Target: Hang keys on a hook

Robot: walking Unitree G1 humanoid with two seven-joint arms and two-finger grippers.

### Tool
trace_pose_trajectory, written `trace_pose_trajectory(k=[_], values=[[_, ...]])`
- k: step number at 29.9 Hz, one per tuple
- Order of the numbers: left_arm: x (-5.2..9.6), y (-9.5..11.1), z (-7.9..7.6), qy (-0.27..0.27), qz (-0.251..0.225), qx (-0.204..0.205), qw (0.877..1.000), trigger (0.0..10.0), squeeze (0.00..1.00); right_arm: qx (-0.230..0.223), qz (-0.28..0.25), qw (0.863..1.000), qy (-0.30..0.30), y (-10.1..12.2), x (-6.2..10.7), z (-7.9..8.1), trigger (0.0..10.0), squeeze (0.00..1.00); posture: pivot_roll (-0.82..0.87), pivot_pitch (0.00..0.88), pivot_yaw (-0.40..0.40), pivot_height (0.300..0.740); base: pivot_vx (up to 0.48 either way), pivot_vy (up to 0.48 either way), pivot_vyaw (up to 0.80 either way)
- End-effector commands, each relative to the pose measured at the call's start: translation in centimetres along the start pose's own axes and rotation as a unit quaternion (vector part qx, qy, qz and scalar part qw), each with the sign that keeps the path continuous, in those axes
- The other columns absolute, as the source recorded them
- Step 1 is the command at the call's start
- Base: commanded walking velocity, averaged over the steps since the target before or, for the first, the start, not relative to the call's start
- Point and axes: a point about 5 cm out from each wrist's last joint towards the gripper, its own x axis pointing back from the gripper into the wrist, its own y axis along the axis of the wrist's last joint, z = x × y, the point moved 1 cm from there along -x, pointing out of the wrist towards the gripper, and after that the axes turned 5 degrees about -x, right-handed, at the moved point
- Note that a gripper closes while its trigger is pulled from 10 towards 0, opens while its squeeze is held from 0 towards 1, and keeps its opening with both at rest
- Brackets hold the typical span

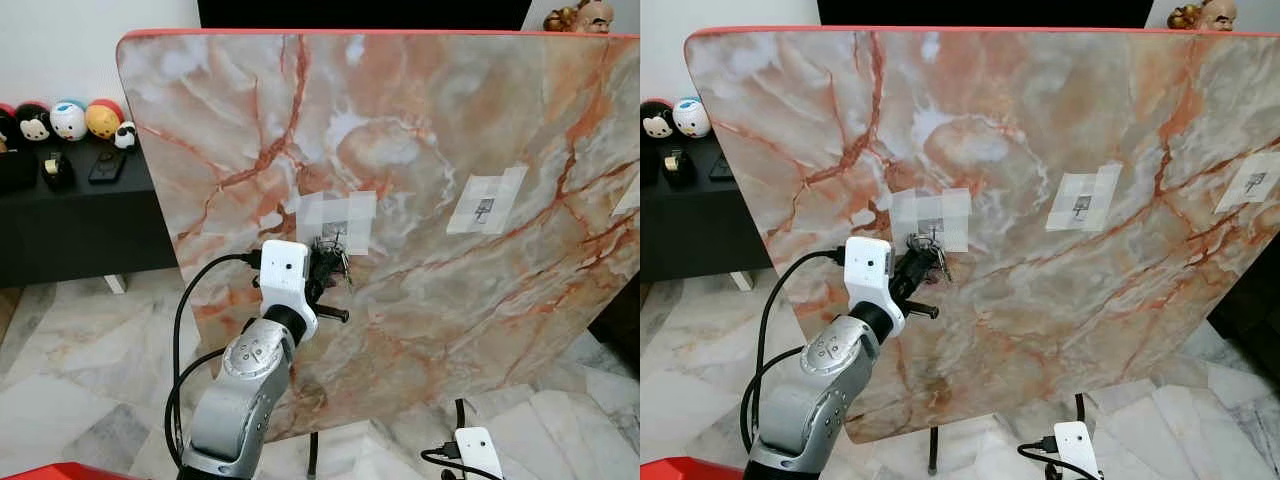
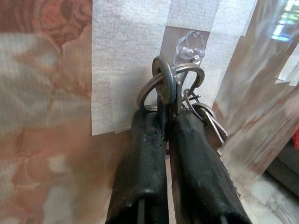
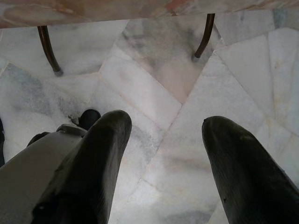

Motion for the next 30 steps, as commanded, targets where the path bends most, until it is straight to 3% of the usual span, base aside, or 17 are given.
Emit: trace_pose_trajectory(k=[1,15,16,30], values=[[-0.1,0.3,0.1,0.014,0.005,-0.003,1.000,10.0,0.00,0.001,-0.002,1.000,-0.005,0.2,0.0,-0.4,10.0,0.00,0.08,0.000,-0.107,0.740,0.000,0.000,0.00],[-0.1,0.5,0.4,0.022,0.009,0.000,1.000,10.0,0.00,0.000,-0.002,1.000,-0.004,0.2,0.0,-0.4,10.0,0.00,0.08,0.000,-0.107,0.740,0.000,0.000,0.00],[-0.1,0.6,0.4,0.020,0.007,-0.001,1.000,10.0,1.00,0.000,-0.003,1.000,-0.005,0.2,0.0,-0.4,10.0,0.00,0.08,0.000,-0.108,0.740,0.000,0.000,0.00],[1.4,0.3,1.0,0.029,0.022,-0.002,0.999,10.0,1.00,0.003,-0.002,1.000,-0.005,0.2,0.0,-0.5,10.0,0.00,0.09,0.000,-0.111,0.740,0.000,0.000,0.00]])
